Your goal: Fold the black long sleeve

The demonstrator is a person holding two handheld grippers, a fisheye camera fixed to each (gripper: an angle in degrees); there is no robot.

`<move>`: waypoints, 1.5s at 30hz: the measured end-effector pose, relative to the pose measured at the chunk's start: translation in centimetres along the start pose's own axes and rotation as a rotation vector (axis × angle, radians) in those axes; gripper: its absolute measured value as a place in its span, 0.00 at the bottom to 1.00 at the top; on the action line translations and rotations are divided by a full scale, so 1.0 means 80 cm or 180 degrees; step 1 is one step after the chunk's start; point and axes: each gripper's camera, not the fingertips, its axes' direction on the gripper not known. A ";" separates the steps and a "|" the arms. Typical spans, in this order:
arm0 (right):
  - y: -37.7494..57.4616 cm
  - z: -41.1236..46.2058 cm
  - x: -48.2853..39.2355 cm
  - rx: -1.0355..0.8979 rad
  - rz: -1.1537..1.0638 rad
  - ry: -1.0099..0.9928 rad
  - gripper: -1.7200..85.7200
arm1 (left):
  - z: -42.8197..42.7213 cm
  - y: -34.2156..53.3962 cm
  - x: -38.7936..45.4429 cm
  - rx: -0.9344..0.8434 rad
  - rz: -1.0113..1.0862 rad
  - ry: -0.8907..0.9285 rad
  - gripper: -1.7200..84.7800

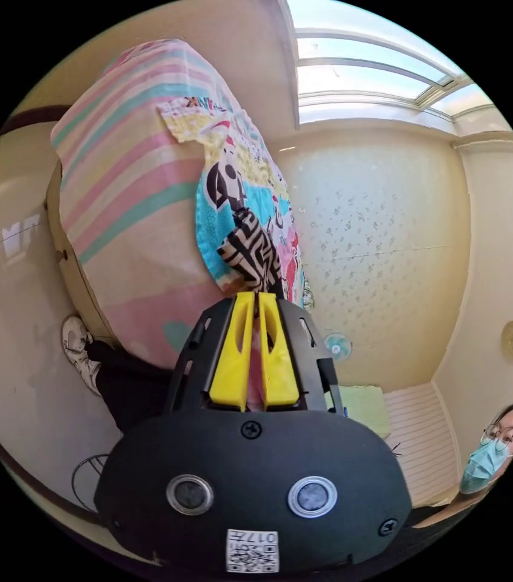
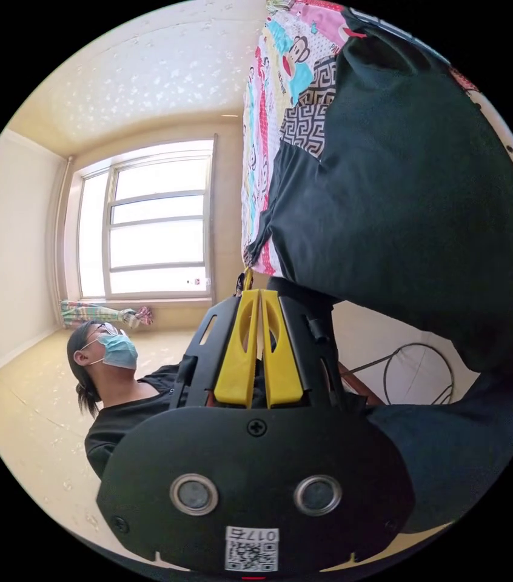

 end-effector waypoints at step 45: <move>0.074 -0.025 -0.067 0.0602 -0.0377 0.0363 0.04 | 0.650 0.622 0.278 -0.2871 0.2998 0.0464 0.12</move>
